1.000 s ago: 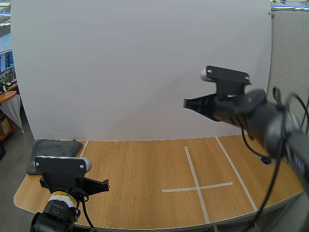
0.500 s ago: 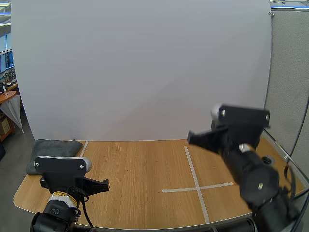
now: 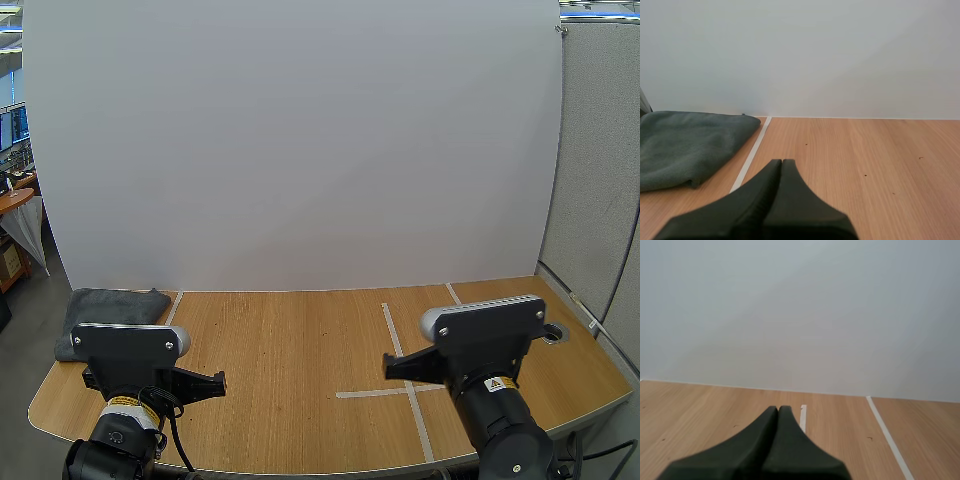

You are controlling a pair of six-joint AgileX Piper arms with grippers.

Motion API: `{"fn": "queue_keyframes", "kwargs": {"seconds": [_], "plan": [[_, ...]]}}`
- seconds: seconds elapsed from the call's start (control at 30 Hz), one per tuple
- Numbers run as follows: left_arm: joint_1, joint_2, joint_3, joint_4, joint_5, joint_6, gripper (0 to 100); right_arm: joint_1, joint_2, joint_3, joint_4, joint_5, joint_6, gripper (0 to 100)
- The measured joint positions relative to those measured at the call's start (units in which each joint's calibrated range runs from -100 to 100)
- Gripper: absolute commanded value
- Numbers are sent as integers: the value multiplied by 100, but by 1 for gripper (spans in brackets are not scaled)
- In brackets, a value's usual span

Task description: Fold the towel

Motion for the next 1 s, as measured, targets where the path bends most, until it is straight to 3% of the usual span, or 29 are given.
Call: {"fn": "queue_keyframes", "kwargs": {"seconds": [0.2, 0.53, 0.63, 0.7, 0.77, 0.87, 1.0], "plan": [[0, 0, 0, 0, 0, 0, 0, 0, 0, 21, 0, 582, -247, 0], [0, 0, 0, 0, 0, 0, 0, 0, 0, 21, -11, -388, -280, 0], [0, 0, 0, 0, 0, 0, 0, 0, 0, 21, -290, -328, -147, 0], [0, 0, 0, 0, 0, 0, 0, 0, 0, 21, -2224, 246, 1401, 0], [0, 0, 0, 0, 0, 0, 0, 0, 0, 21, -3035, 531, 2088, 0], [0, 0, 0, 0, 0, 0, 0, 0, 0, 21, -3867, 887, 2850, 0], [0, 0, 0, 0, 0, 0, 0, 0, 0, 21, -4461, 1356, 3536, 0]]}}
